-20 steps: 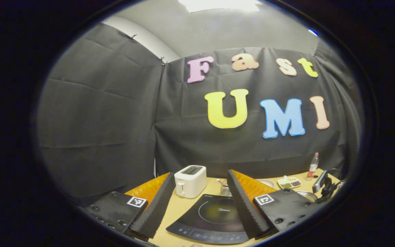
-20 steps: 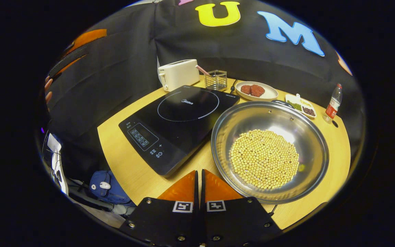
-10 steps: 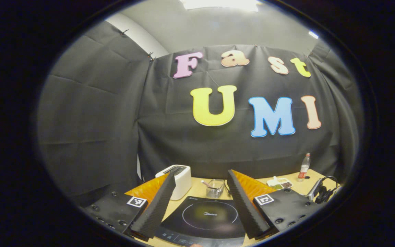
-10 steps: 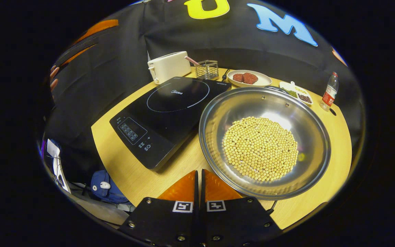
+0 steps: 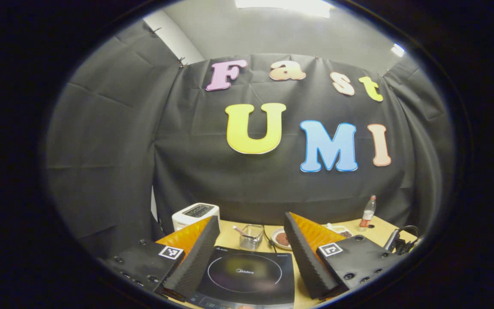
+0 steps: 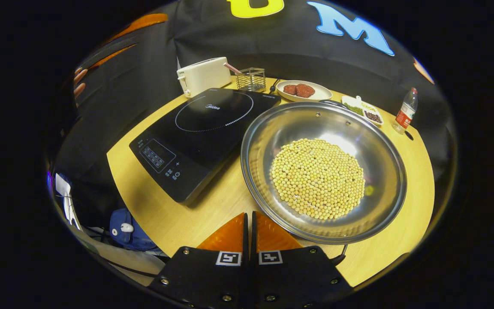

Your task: First push the handle of the pot to place it horizontally, then grasp the pot with both hands and set it on the induction cooktop.

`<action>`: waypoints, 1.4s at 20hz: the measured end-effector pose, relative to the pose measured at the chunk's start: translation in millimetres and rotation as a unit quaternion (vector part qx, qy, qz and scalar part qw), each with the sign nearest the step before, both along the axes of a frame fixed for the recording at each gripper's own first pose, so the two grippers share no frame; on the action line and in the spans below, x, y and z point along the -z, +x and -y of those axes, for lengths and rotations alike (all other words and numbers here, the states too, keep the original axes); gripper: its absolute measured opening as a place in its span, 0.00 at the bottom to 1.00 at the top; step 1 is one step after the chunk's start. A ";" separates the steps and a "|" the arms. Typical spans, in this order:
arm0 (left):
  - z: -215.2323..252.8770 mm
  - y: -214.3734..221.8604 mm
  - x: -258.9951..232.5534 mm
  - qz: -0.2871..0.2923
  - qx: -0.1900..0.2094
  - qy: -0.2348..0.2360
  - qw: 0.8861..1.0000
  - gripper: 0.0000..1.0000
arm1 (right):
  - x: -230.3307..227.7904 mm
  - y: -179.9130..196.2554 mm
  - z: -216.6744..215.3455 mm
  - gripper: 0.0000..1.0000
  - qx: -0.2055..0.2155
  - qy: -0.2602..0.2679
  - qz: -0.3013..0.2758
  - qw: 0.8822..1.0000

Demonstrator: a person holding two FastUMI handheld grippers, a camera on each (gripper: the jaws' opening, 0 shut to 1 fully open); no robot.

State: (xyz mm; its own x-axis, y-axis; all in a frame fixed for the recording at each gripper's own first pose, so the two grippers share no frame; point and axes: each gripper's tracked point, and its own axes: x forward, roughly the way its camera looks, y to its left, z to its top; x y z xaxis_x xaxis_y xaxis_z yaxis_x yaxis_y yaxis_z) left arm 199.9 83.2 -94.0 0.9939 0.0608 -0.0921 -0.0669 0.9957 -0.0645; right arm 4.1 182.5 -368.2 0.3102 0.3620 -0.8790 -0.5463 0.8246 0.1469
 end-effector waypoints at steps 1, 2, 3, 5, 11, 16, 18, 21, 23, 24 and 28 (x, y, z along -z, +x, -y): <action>2.1 1.9 -0.5 0.000 0.003 -0.003 1.000 0.99 | 0.5 -1.7 4.0 0.01 0.002 -0.006 -0.001 1.000; 3.6 0.5 -1.6 0.002 0.006 -0.006 1.000 0.99 | 1.3 -3.1 7.9 0.01 0.005 -0.009 -0.006 1.000; 5.9 0.5 -1.2 0.003 0.009 -0.008 1.000 0.99 | 2.4 -6.4 11.5 0.01 0.008 -0.012 -0.013 1.000; 8.2 3.7 -2.0 0.006 0.014 -0.007 1.000 0.99 | 4.8 -11.4 21.0 0.01 0.011 -0.019 -0.022 1.000; 37.8 13.1 1.4 0.003 0.020 -0.011 1.000 0.99 | 6.3 -14.9 52.3 0.01 0.015 -0.033 -0.034 0.999; 68.5 17.3 -0.4 0.000 0.020 -0.008 1.000 0.99 | 6.2 -5.5 82.4 0.01 0.022 -0.034 -0.039 0.998; 80.3 19.4 -0.9 -0.001 0.021 -0.002 1.000 0.99 | 7.1 -0.5 94.4 0.01 0.024 -0.035 -0.039 0.998; 94.2 19.5 -3.9 -0.003 0.019 0.000 1.000 0.99 | 9.6 5.7 110.5 0.01 0.024 -0.038 -0.040 0.998; 101.2 19.2 -5.1 -0.004 0.016 0.006 1.000 0.99 | 11.9 12.1 121.5 0.01 0.025 -0.043 -0.041 0.998; 103.0 19.4 -4.1 -0.005 0.014 0.010 1.000 0.99 | 12.1 15.5 126.8 0.01 0.026 -0.045 -0.040 0.998; 111.1 19.7 -5.5 -0.009 0.005 0.016 1.000 0.99 | 17.4 25.7 152.3 0.00 0.023 -0.068 -0.041 0.997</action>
State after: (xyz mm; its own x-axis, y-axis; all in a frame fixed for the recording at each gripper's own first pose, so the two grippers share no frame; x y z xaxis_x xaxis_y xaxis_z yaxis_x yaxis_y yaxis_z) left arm 219.6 -27.9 -88.5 0.9927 0.0548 -0.1078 -0.0585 0.9978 -0.0318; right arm 29.9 30.2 -385.6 0.2494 0.2257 -0.9417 -0.4985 0.8637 0.0750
